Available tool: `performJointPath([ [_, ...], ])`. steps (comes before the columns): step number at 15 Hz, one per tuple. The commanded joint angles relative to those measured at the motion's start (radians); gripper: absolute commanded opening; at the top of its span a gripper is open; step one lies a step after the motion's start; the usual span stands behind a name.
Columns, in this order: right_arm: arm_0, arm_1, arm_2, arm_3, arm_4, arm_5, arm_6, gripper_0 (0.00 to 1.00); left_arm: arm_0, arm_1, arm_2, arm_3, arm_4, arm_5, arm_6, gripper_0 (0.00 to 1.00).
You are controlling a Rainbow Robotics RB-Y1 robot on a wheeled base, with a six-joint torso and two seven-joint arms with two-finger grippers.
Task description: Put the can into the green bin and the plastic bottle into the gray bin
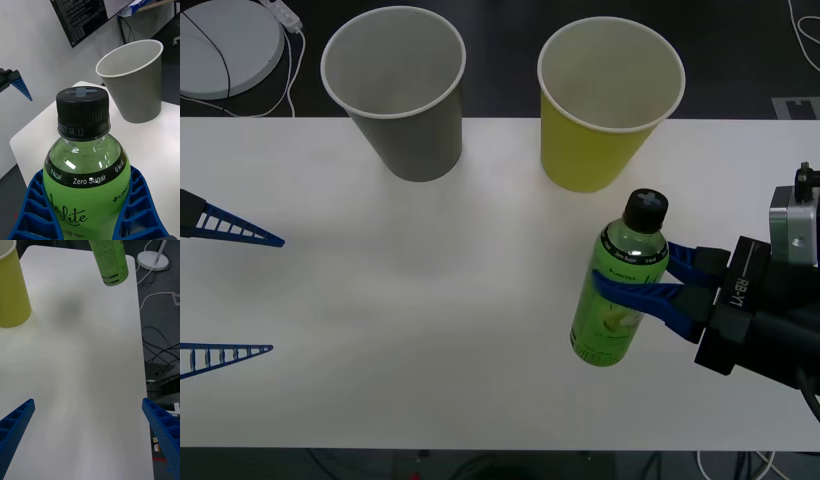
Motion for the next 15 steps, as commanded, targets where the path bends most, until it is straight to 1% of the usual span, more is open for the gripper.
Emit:
performJointPath([
  [1, -0.04, -0.01, -0.023, -0.002, 0.021, -0.022, -0.082, 0.0, 0.0, 0.0, 0.0, 0.0, 0.0, 0.0, 0.0, 1.0],
  [4, -0.086, -0.009, -0.07, -0.007, 0.134, -0.069, -0.21, 0.0, 0.0, 0.0, 0.0, 0.0, 0.0, 0.0, 0.0, 1.0],
  [7, -0.13, 0.028, -0.128, -0.019, 0.259, -0.167, -0.371, 0.0, 0.0, 0.0, 0.0, 0.0, 0.0, 0.0, 0.0, 1.0],
  [8, -0.153, 0.045, -0.141, -0.024, 0.309, -0.204, -0.445, 0.0, 0.0, 0.0, 0.0, 0.0, 0.0, 0.0, 0.0, 1.0],
  [11, -0.23, 0.096, -0.147, -0.039, 0.435, -0.298, -0.597, 0.0, 0.0, 0.0, 0.0, 0.0, 0.0, 0.0, 0.0, 1.0],
  [13, -0.27, 0.123, -0.145, -0.039, 0.483, -0.345, -0.637, 0.0, 0.0, 0.0, 0.0, 0.0, 0.0, 0.0, 0.0, 1.0],
  [15, -0.31, 0.149, -0.145, -0.021, 0.483, -0.399, -0.637, 0.0, 0.0, 0.0, 0.0, 0.0, 0.0, 0.0, 0.0, 1.0],
])
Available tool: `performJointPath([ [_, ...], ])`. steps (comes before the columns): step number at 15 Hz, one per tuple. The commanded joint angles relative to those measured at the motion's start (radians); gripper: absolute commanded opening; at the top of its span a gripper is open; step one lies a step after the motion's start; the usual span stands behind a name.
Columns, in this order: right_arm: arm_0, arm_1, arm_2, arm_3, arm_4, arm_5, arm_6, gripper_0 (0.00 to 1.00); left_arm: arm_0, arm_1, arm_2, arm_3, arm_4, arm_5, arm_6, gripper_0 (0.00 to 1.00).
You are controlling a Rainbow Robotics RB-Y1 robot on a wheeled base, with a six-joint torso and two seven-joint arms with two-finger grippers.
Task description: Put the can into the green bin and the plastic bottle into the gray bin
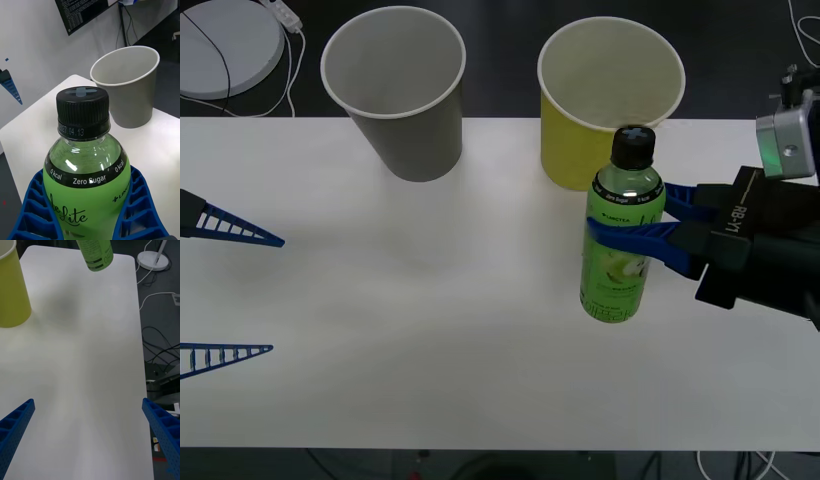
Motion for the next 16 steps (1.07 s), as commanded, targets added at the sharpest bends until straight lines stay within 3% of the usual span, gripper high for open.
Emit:
performJointPath([
  [1, -0.058, 0.036, 0.0, 0.025, 0.002, -0.071, -0.003, 0.0, 0.0, 0.0, 0.0, 0.0, 0.0, 0.0, 0.0, 1.0],
  [5, -0.128, 0.073, 0.0, 0.046, 0.004, -0.143, -0.004, 0.0, 0.0, 0.0, 0.0, 0.0, 0.0, 0.0, 0.0, 1.0],
  [7, -0.174, 0.097, 0.0, 0.039, 0.01, -0.207, -0.072, 0.0, 0.0, 0.0, 0.0, 0.0, 0.0, 0.0, 0.0, 1.0],
  [16, -0.371, 0.255, -0.001, 0.103, 0.073, -0.448, -0.084, 0.0, 0.0, 0.0, 0.0, 0.0, 0.0, 0.0, 0.0, 1.0],
])
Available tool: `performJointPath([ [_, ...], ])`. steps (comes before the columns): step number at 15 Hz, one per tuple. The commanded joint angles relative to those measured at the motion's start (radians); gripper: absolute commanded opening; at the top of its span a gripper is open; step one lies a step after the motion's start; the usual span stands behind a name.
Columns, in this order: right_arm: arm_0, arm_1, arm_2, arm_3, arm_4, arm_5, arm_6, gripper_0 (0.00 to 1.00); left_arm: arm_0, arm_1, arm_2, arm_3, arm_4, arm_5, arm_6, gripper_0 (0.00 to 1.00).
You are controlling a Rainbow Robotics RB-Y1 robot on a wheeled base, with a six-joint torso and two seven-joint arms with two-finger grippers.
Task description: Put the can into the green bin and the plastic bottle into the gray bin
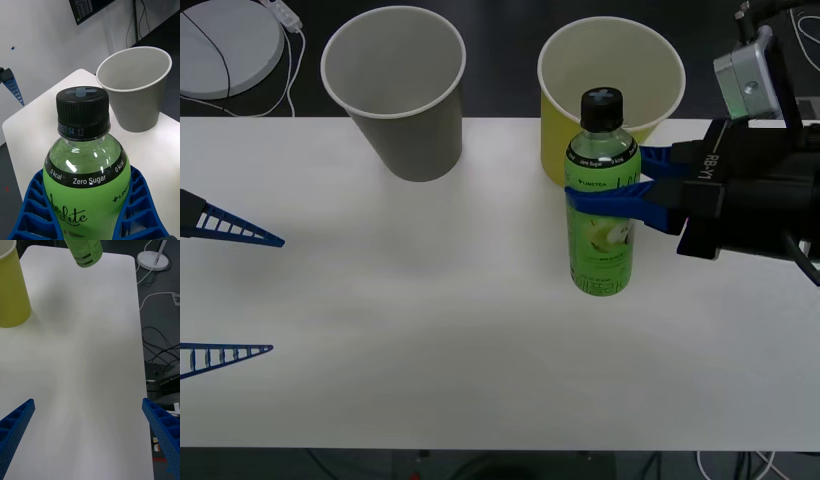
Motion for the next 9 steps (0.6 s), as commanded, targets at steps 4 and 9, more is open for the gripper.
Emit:
performJointPath([
  [4, -0.131, 0.099, 0.001, 0.035, 0.11, -0.176, -0.002, 0.0, 0.0, 0.0, 0.0, 0.0, 0.0, 0.0, 0.0, 1.0],
  [9, -0.247, 0.185, 0.031, 0.042, 0.194, -0.315, -0.091, 0.0, 0.0, 0.0, 0.0, 0.0, 0.0, 0.0, 0.0, 1.0],
])
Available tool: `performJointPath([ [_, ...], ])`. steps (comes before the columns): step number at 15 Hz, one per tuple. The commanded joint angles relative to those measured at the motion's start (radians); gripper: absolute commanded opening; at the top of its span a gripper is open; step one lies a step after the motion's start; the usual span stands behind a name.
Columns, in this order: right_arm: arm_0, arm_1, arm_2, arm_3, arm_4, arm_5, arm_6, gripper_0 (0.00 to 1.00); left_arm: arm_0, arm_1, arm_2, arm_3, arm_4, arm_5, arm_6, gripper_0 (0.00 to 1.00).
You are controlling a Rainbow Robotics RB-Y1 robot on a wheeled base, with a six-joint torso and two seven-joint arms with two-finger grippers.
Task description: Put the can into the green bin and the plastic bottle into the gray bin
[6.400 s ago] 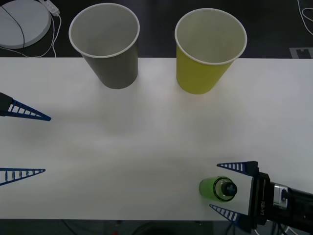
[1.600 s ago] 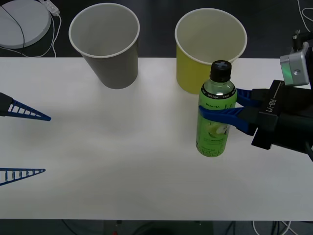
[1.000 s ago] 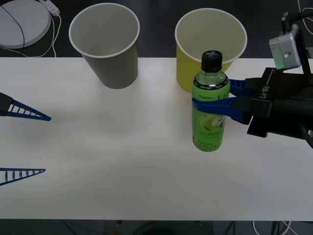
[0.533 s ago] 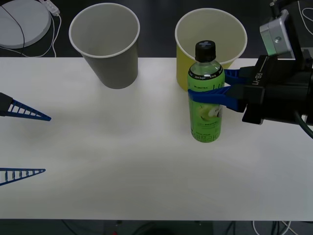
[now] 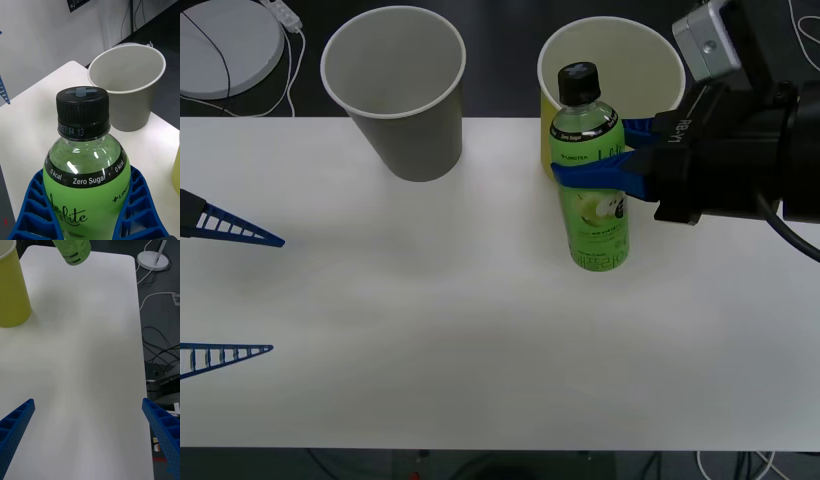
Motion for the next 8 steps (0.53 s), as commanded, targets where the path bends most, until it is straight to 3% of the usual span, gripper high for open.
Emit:
performJointPath([
  [1, -0.062, 0.049, 0.021, 0.019, 0.061, -0.079, -0.005, 0.0, 0.0, 0.0, 0.0, 0.0, 0.0, 0.0, 0.0, 1.0],
  [3, -0.123, 0.098, 0.033, 0.045, 0.104, -0.148, -0.005, 0.0, 0.0, 0.0, 0.0, 0.0, 0.0, 0.0, 0.0, 1.0],
  [5, -0.197, 0.158, 0.075, 0.056, 0.201, -0.229, -0.005, 0.0, 0.0, 0.0, 0.0, 0.0, 0.0, 0.0, 0.0, 1.0],
  [8, -0.278, 0.205, 0.145, 0.097, 0.291, -0.25, -0.031, 0.0, 0.0, 0.0, 0.0, 0.0, 0.0, 0.0, 0.0, 1.0],
])
